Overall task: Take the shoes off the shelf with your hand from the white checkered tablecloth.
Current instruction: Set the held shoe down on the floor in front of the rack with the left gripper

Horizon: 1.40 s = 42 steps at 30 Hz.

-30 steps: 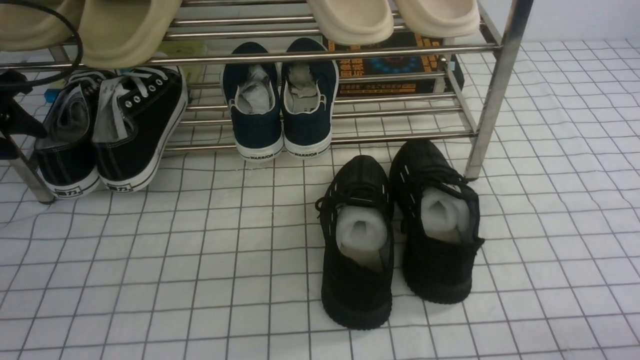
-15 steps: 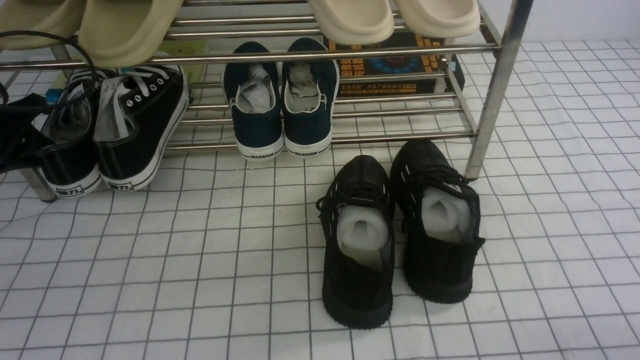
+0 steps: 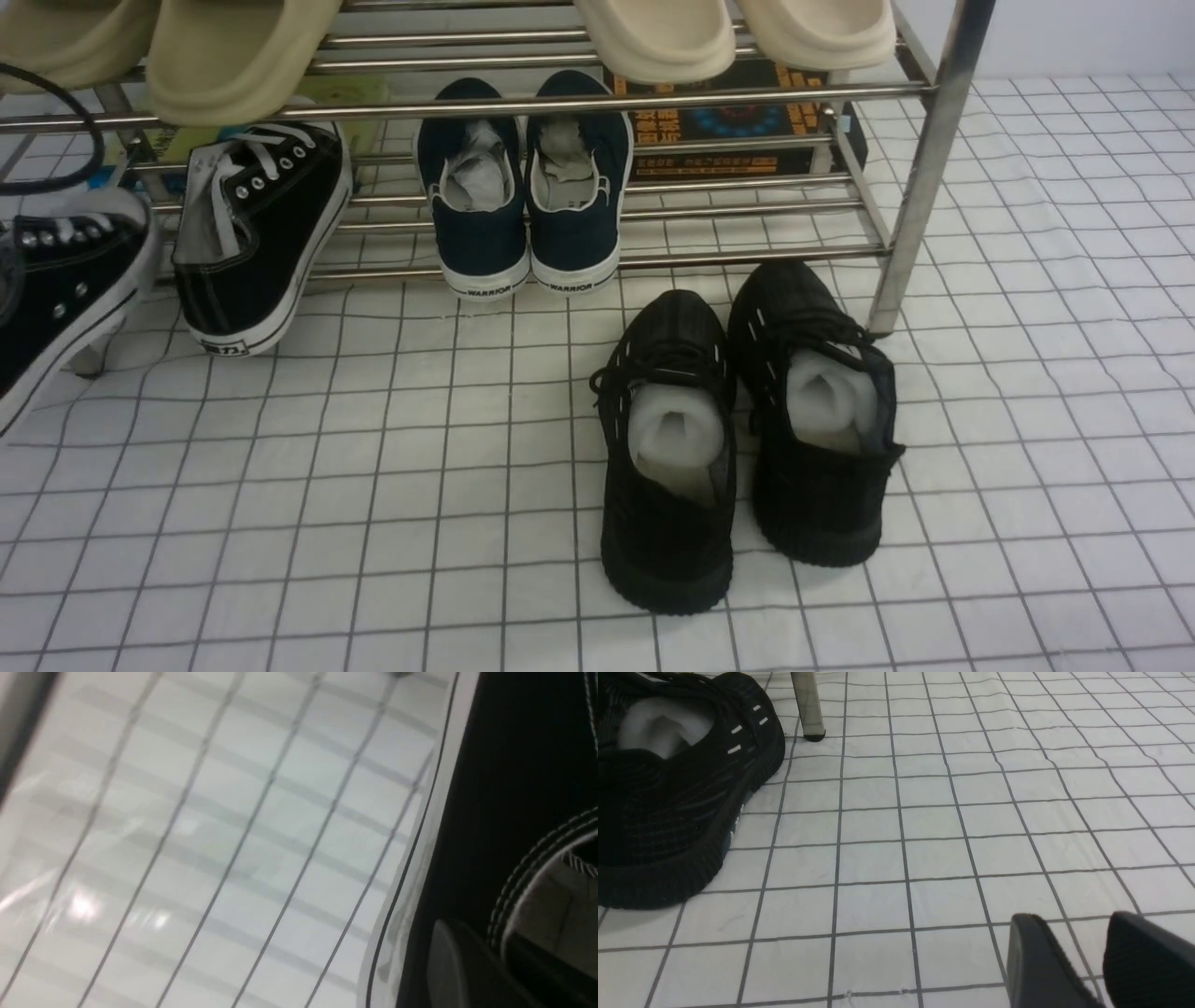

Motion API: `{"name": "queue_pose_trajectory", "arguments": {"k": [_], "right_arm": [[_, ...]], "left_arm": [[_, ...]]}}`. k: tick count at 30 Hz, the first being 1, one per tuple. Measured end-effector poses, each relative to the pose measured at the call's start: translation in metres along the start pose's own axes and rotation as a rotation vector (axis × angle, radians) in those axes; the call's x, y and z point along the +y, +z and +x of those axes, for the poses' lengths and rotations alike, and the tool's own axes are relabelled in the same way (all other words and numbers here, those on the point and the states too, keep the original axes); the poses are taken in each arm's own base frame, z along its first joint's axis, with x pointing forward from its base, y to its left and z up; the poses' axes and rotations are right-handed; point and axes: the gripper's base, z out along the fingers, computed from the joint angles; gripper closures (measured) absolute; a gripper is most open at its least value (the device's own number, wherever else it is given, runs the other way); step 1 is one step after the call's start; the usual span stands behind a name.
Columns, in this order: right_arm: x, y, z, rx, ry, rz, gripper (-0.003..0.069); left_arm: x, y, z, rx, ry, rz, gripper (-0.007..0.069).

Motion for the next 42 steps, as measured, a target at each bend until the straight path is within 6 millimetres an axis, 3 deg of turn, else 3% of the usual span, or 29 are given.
{"name": "queue_pose_trajectory", "arguments": {"k": [2,5,9,14,20,27,32,36,39,42], "right_arm": [[0.000,0.000,0.000,0.000,0.000,0.000,0.0420],[0.000,0.000,0.000,0.000,0.000,0.000,0.0420],[0.000,0.000,0.000,0.000,0.000,0.000,0.0420],[0.000,0.000,0.000,0.000,0.000,0.000,0.0420],[0.000,0.000,0.000,0.000,0.000,0.000,0.0420],[0.000,0.000,0.000,0.000,0.000,0.000,0.0420],[0.000,0.000,0.000,0.000,0.000,0.000,0.0420],[0.000,0.000,0.000,0.000,0.000,0.000,0.0420],[0.000,0.000,0.000,0.000,0.000,0.000,0.0420],[0.000,0.000,0.000,0.000,0.000,0.000,0.0420]], "left_arm": [[0.003,-0.006,0.012,0.000,-0.022,-0.010,0.0611],[0.010,-0.007,0.047,0.008,-0.036,-0.026,0.0611],[0.016,0.014,0.076,0.027,-0.040,-0.034,0.0610],[0.017,0.038,0.090,-0.010,-0.047,-0.016,0.0610],[0.012,0.054,0.080,-0.105,-0.106,0.055,0.0610],[0.010,0.081,0.076,-0.032,-0.105,0.055,0.0597],[0.010,0.100,0.075,0.026,-0.096,0.043,0.0484],[0.008,0.093,0.068,0.055,-0.088,0.040,0.0351],[0.004,0.072,0.050,0.057,-0.077,0.047,0.0287],[-0.004,0.046,0.027,0.039,-0.091,0.091,0.0349]]}}
